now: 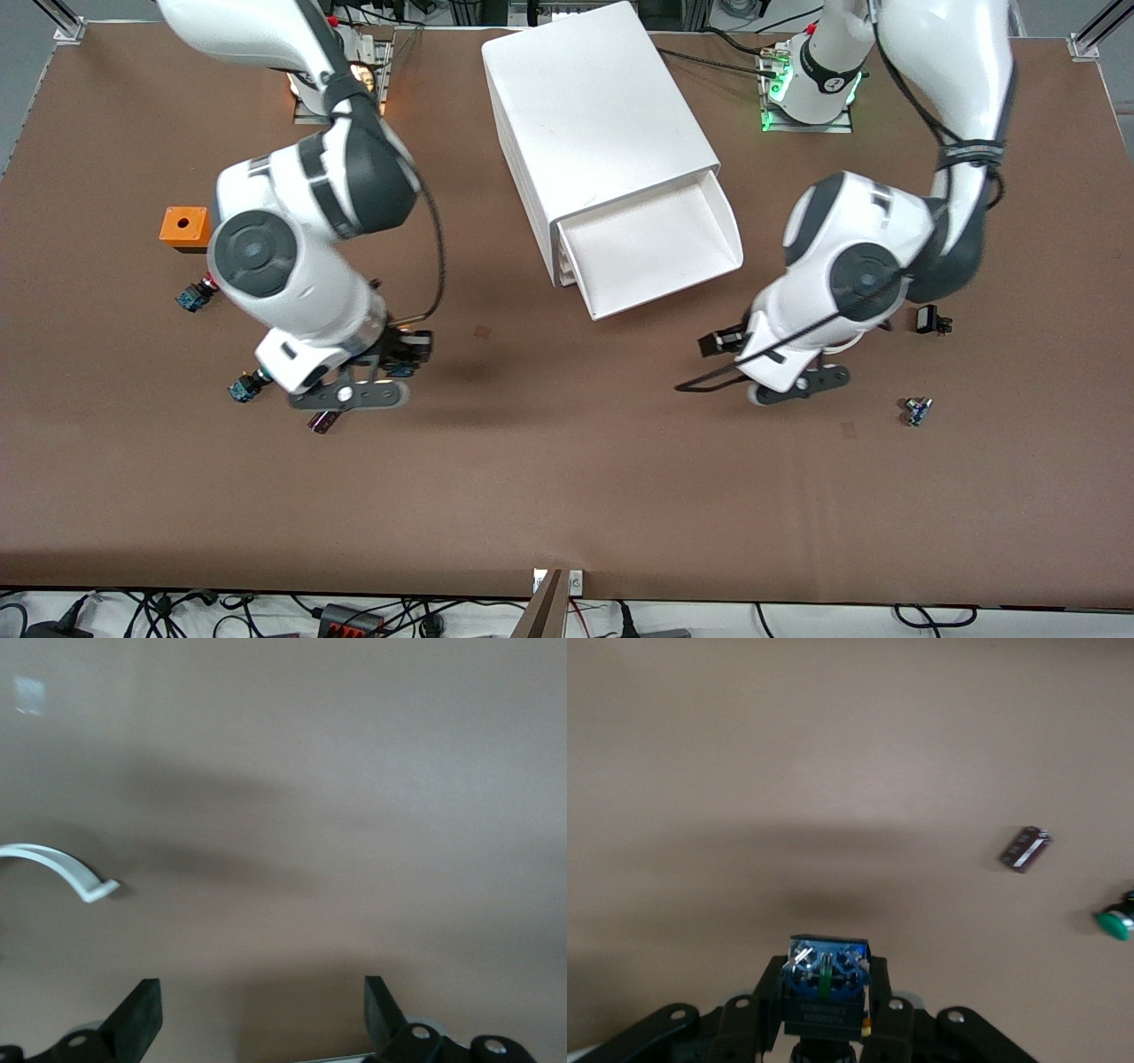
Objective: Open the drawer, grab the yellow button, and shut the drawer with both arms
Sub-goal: 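Push the drawer shut with the left gripper while the right gripper carries the button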
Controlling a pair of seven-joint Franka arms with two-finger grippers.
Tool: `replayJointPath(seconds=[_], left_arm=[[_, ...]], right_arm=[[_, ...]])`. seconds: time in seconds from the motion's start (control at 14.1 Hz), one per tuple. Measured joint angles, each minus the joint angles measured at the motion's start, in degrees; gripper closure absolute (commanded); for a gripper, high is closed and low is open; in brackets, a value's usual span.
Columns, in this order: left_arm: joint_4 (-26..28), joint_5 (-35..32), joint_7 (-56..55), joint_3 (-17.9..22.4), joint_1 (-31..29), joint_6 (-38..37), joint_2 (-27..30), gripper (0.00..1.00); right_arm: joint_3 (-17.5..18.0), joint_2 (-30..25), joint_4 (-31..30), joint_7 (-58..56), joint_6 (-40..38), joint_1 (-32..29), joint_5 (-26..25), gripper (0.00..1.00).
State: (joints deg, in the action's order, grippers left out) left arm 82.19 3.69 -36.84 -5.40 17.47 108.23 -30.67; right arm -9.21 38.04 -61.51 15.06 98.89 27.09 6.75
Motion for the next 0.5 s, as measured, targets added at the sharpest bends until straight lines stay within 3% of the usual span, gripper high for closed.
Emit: replayJointPath(seconds=[0.21, 0.5], left_arm=[[4.9, 0.0, -1.1, -0.2, 1.8, 5.1, 1.2, 0.0], [11.7, 0.0, -8.8, -2.5, 4.5, 6.3, 5.5, 0.0]], right_arm=[[0.0, -2.8, -6.7, -6.2, -0.1, -4.5, 0.0, 1.0], [0.0, -6.4, -13.4, -10.3, 1.2, -6.9, 0.1, 1.0]])
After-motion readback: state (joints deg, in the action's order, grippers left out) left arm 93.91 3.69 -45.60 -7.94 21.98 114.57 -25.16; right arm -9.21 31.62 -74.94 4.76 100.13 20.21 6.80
